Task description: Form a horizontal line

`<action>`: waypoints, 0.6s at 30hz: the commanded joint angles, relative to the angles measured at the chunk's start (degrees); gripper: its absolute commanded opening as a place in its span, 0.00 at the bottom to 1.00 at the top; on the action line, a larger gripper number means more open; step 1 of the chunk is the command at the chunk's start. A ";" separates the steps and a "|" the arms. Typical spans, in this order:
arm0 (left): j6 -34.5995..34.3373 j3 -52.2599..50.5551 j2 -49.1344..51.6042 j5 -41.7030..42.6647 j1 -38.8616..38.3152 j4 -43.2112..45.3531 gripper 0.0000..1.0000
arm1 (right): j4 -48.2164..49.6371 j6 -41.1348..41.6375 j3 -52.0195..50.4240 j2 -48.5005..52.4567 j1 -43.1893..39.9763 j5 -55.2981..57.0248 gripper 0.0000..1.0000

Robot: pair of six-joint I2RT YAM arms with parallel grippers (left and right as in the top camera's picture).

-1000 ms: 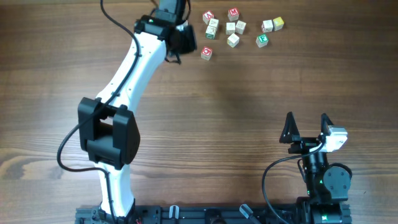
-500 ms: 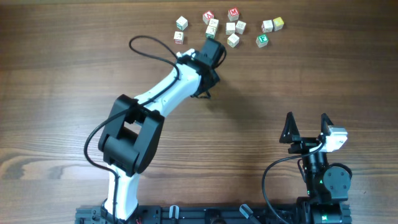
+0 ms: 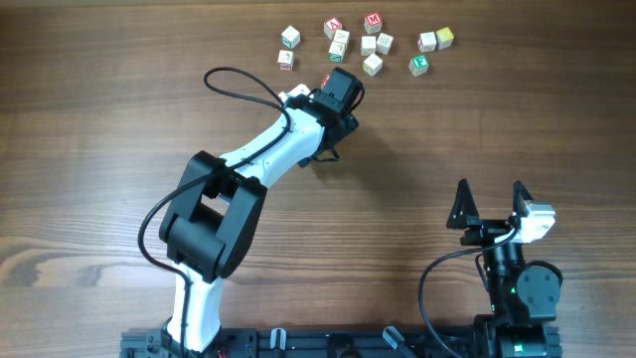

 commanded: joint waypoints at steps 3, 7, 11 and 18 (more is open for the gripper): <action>4.13 -0.46 -7.72 -1.46 -0.59 -2.16 1.00 | 0.28 -0.94 -0.07 0.00 -0.24 -0.57 1.00; 6.95 -0.46 -13.07 -4.02 -0.59 -5.66 1.00 | 0.28 -0.94 -0.07 0.00 -0.24 -0.57 1.00; 10.49 -0.46 -20.24 -10.32 -0.59 -12.13 1.00 | 0.28 -0.94 -0.07 0.00 -0.24 -0.57 1.00; 10.45 -0.46 -30.71 -24.13 -0.57 -28.70 1.00 | 0.28 -0.94 -0.07 0.00 -0.24 -0.57 1.00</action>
